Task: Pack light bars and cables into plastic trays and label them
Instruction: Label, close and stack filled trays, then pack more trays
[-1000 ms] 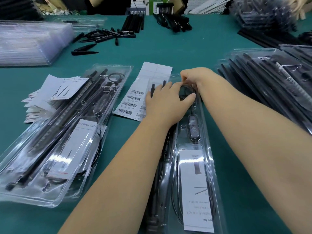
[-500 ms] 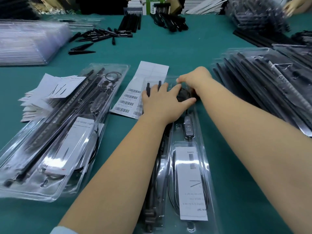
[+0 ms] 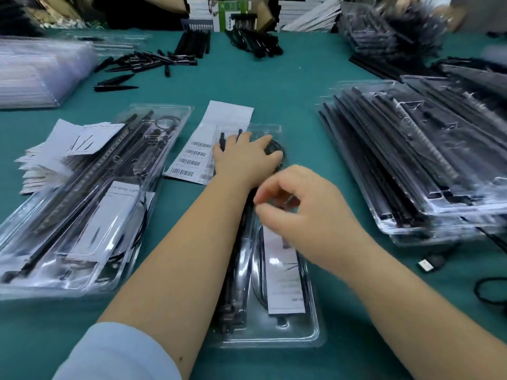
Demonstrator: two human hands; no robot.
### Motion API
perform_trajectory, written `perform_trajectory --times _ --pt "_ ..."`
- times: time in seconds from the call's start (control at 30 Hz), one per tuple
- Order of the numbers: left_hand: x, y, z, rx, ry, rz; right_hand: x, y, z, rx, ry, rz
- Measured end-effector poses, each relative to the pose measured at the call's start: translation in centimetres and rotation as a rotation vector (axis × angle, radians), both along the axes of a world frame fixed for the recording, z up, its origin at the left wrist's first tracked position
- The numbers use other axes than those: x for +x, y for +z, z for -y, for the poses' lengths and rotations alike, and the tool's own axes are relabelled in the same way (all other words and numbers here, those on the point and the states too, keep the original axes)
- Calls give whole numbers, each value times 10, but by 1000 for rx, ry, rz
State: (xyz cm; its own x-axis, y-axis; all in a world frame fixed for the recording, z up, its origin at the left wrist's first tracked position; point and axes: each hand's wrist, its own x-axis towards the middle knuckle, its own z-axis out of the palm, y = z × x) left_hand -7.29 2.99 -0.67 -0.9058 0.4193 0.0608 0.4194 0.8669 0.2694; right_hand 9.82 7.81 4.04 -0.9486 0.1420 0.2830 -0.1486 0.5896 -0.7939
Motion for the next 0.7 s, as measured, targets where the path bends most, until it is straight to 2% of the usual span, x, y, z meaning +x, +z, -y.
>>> perform_trajectory --times 0.13,0.2,0.33,0.47,0.7 --pt "2 0 -1 23 8 -11 68 -8 -9 336 322 -65" --pt "3 1 -1 24 11 -13 83 -19 -14 478 410 -124" --pt "5 2 -1 36 22 -18 96 -34 -20 530 348 -268" --pt "5 3 -1 34 25 -13 96 -38 -22 607 353 -308" --pt "3 2 -2 38 36 -16 101 -50 -17 608 249 -388"
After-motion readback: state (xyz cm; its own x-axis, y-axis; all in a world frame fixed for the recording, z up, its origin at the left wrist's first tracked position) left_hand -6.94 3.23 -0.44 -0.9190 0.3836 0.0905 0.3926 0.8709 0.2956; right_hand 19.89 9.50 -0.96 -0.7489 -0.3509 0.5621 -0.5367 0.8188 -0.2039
